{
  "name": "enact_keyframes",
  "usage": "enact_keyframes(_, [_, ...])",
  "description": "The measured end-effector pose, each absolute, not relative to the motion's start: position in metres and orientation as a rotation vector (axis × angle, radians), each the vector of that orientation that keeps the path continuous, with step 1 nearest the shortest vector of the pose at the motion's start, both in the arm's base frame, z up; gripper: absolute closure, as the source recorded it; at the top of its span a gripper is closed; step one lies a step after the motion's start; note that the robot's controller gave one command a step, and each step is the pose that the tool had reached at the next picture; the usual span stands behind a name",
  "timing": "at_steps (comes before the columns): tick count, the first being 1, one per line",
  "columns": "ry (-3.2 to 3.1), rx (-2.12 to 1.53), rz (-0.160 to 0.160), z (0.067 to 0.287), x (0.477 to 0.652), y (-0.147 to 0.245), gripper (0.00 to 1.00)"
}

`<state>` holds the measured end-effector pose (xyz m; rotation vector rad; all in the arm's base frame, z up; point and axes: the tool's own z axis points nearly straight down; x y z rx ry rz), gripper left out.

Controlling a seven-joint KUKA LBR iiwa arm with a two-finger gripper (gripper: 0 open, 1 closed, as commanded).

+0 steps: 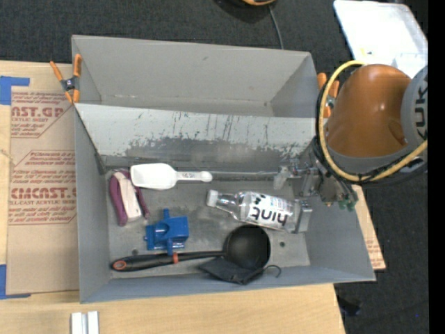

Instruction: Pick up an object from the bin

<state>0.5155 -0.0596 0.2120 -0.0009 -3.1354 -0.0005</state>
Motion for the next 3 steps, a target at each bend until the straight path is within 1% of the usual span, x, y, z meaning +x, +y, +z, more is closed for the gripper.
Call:
enact_keyframes(1, [-3.142,0.000,0.001,0.216,0.517,-0.059,0.00])
enact_keyframes(2, [-3.146,0.190,0.003,0.180,0.536,-0.056,0.00])
enact_keyframes(3, [-3.152,0.150,0.002,0.105,0.532,-0.039,0.00])
